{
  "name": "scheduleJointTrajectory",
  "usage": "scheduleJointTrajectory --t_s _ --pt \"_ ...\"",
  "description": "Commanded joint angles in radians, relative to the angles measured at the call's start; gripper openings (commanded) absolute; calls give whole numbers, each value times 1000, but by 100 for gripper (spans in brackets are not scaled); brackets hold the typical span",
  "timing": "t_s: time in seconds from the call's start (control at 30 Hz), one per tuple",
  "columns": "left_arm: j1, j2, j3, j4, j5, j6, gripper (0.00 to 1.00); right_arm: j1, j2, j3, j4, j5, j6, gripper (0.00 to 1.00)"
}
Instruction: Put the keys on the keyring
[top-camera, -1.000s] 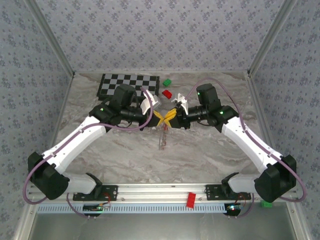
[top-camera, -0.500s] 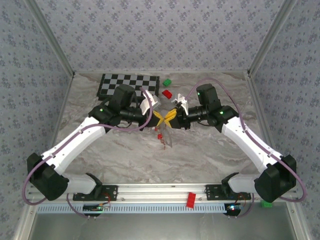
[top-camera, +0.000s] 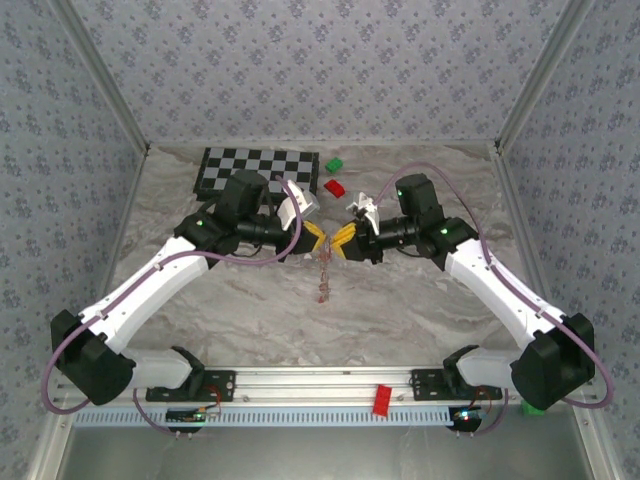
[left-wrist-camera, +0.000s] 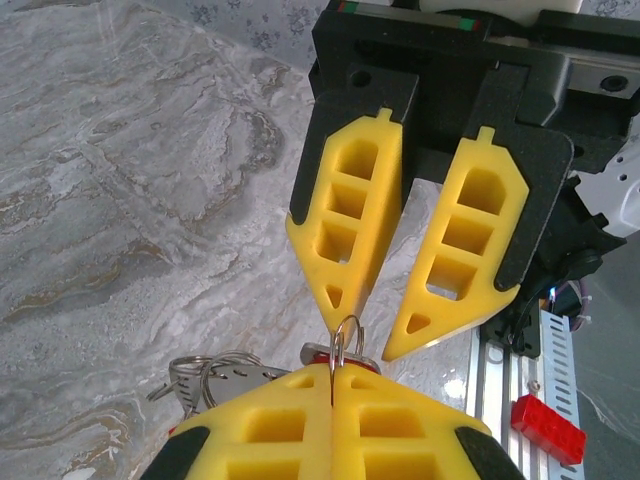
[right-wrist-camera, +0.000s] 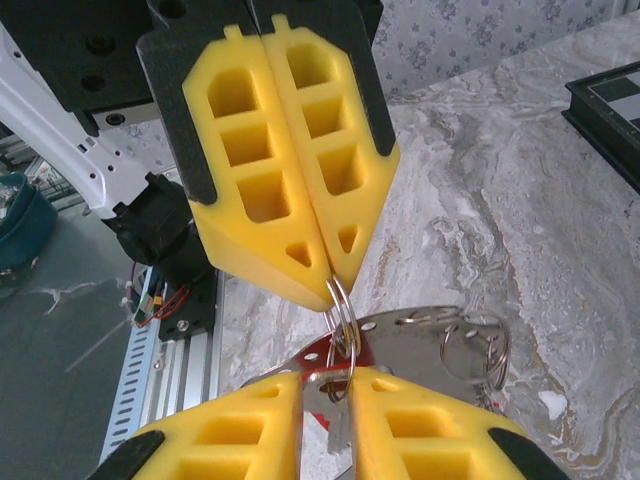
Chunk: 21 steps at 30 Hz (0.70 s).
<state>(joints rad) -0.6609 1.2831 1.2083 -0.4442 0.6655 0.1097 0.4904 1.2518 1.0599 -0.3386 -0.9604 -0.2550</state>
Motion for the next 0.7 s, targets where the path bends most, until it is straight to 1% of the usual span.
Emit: scheduleJointTrajectory --t_s 0.0,0.07,0.17,0.27,0.37,0.67 --pt "1 -33 2 46 37 -8 0 -1 0 12 16 -32 12 17" --pt "0 -34 0 47 38 -11 0 -2 0 12 15 -29 13 13" --pt "0 -35 0 51 39 -14 0 -2 0 10 18 -29 13 10" --pt "0 -36 2 56 39 -21 0 -2 1 7 19 -29 13 4" --pt "0 -43 2 67 41 -28 0 -1 6 3 17 -24 11 0" --pt "4 -71 -7 116 39 -63 0 8 32 9 -21 -24 -9 0"
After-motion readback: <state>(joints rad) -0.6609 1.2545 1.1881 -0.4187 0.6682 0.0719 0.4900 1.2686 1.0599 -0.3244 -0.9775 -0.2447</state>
